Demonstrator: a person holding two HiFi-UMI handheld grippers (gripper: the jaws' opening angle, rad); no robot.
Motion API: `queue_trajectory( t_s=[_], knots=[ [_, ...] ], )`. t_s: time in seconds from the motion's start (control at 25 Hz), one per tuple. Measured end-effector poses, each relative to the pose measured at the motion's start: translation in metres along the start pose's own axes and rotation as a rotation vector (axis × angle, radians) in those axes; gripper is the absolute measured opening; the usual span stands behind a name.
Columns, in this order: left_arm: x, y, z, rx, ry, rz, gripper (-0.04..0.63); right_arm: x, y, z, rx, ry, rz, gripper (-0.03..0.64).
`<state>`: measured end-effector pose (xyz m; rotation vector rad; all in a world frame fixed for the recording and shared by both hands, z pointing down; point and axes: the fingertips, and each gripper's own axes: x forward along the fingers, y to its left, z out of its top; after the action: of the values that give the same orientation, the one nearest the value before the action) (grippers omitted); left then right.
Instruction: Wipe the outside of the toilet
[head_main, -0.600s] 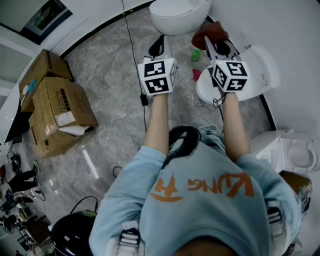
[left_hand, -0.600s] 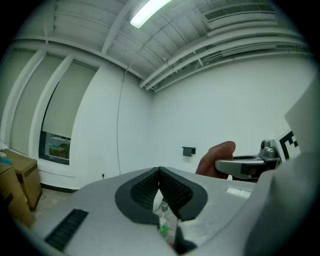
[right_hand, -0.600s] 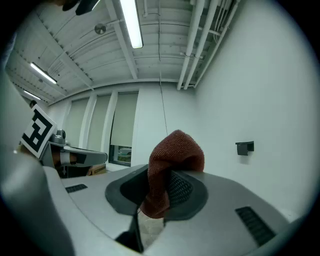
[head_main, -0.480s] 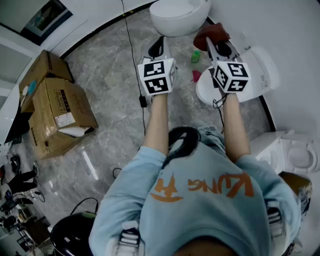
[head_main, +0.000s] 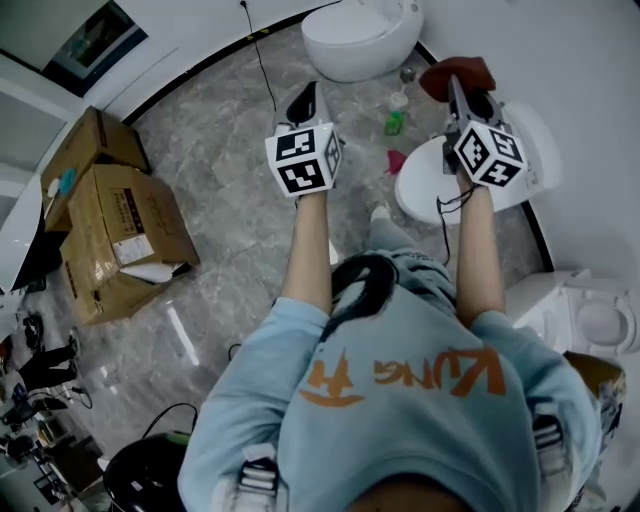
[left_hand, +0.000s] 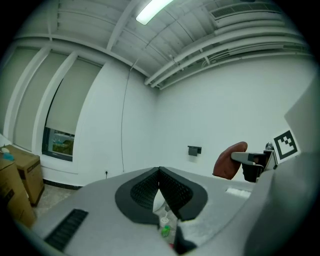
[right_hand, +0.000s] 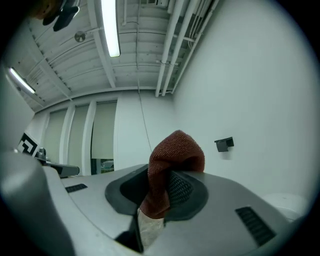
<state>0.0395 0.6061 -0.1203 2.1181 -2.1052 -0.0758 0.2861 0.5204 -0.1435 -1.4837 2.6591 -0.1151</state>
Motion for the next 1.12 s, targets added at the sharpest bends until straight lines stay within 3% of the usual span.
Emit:
queue_trajectory(
  t_s=[0.16,0.48,0.68,0.88,1.12],
  knots=[
    [0.016,0.018,0.008,0.004,-0.011,0.018,-0.005,0.02,-0.021,0.003,0.034,-0.021,-0.039,0.078],
    [0.092,0.051,0.009,0.02,-0.013,0.036,-0.005,0.109,-0.034,-0.015,0.054,-0.034,0.009,0.078],
    [0.175,0.06,0.002,0.006,0.024,0.008,-0.005,0.184,-0.076,-0.031,0.094,-0.013,-0.031,0.078],
    [0.273,0.066,0.002,-0.03,-0.001,-0.02,-0.005,0.274,-0.116,-0.048,0.088,0.042,-0.051,0.078],
    [0.377,0.073,-0.037,-0.038,0.104,-0.04,-0.005,0.362,-0.145,-0.096,0.084,0.108,-0.075,0.074]
  ],
)
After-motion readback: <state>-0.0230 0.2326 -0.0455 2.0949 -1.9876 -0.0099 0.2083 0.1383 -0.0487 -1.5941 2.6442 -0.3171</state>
